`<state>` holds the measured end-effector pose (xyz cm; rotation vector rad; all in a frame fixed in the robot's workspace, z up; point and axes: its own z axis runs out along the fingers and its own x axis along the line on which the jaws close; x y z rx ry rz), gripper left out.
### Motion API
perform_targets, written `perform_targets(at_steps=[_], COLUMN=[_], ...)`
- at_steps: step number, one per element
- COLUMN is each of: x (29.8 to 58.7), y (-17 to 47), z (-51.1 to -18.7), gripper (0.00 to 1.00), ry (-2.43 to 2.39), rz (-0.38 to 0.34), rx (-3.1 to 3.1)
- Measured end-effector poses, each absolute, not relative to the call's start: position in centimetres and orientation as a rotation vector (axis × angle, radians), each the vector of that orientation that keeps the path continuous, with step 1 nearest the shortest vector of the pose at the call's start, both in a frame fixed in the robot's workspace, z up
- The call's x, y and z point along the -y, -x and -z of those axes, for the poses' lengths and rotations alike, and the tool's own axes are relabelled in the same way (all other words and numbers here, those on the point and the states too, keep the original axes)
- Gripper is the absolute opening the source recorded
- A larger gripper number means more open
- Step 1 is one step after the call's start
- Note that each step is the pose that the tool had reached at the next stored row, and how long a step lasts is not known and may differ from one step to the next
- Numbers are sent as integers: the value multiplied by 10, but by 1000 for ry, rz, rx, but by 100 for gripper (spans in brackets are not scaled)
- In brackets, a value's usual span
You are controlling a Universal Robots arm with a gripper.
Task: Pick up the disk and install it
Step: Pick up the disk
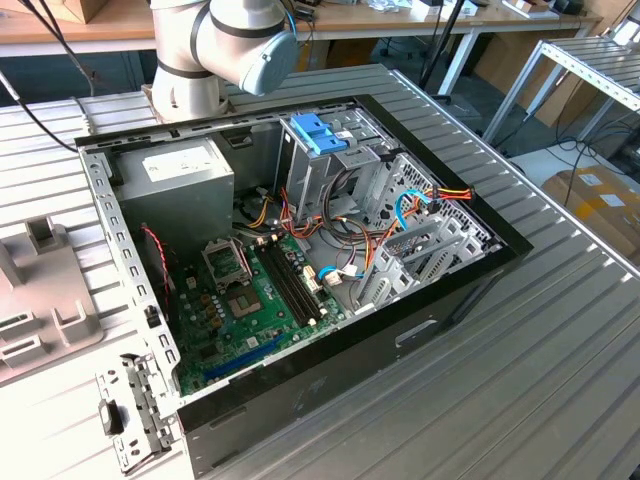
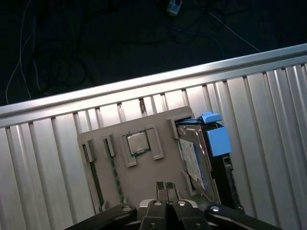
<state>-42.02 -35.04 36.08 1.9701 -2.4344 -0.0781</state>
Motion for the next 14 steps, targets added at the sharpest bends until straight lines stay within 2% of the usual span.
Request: perform_targets(at_steps=[14], x=[350], y=[420], z=[-361], gripper=[11], ry=[-2164], rz=[77], rx=[2258])
